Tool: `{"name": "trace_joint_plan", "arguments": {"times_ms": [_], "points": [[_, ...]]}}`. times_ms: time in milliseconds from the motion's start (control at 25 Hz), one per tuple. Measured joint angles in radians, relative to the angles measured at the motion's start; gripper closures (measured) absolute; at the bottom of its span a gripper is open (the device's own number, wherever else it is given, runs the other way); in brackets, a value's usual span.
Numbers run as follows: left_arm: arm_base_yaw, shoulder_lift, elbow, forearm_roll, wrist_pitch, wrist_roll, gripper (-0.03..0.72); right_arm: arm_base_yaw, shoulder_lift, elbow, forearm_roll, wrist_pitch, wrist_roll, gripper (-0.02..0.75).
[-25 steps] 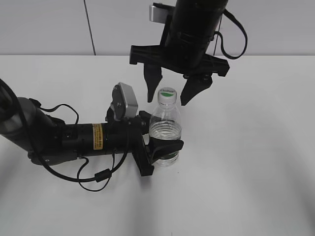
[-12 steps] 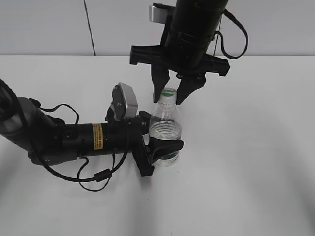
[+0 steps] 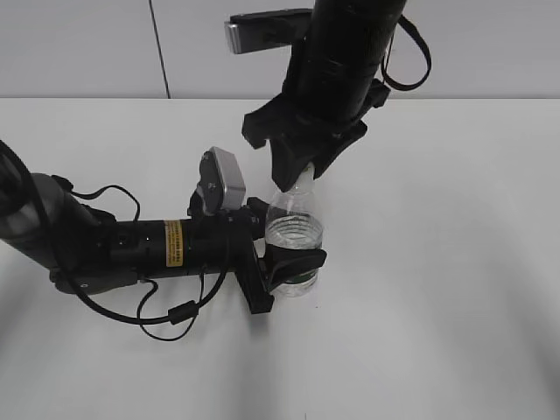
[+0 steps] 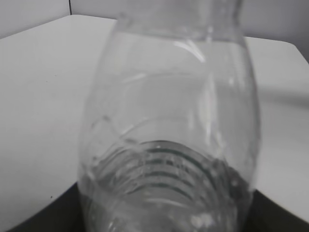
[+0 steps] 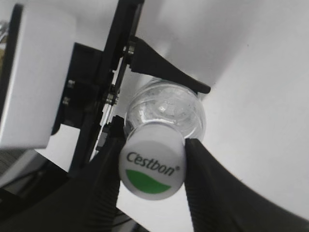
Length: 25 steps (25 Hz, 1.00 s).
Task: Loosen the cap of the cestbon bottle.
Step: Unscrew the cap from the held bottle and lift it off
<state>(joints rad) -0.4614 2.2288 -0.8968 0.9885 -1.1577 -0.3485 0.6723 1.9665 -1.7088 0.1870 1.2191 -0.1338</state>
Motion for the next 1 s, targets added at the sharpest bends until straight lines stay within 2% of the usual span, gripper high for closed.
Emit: {"name": "trace_joint_plan", "arguments": {"times_ms": [160, 640, 880, 1000], "points": [[0.000, 0.000, 0.000, 0.002, 0.000, 0.001, 0.301, 0.000, 0.000, 0.000, 0.000, 0.000, -0.251, 0.426], [0.000, 0.000, 0.000, 0.008, -0.001, 0.004, 0.301, 0.000, -0.001, -0.001, -0.002, 0.001, -0.784, 0.426], [0.001, 0.000, -0.001, 0.021, -0.002, 0.004, 0.302, 0.000, -0.003, -0.002, -0.002, 0.002, -1.155, 0.428], [0.001, 0.000, -0.001, 0.022, -0.002, 0.004, 0.302, 0.000, -0.003, -0.002, -0.002, 0.003, -1.260, 0.428]]}}
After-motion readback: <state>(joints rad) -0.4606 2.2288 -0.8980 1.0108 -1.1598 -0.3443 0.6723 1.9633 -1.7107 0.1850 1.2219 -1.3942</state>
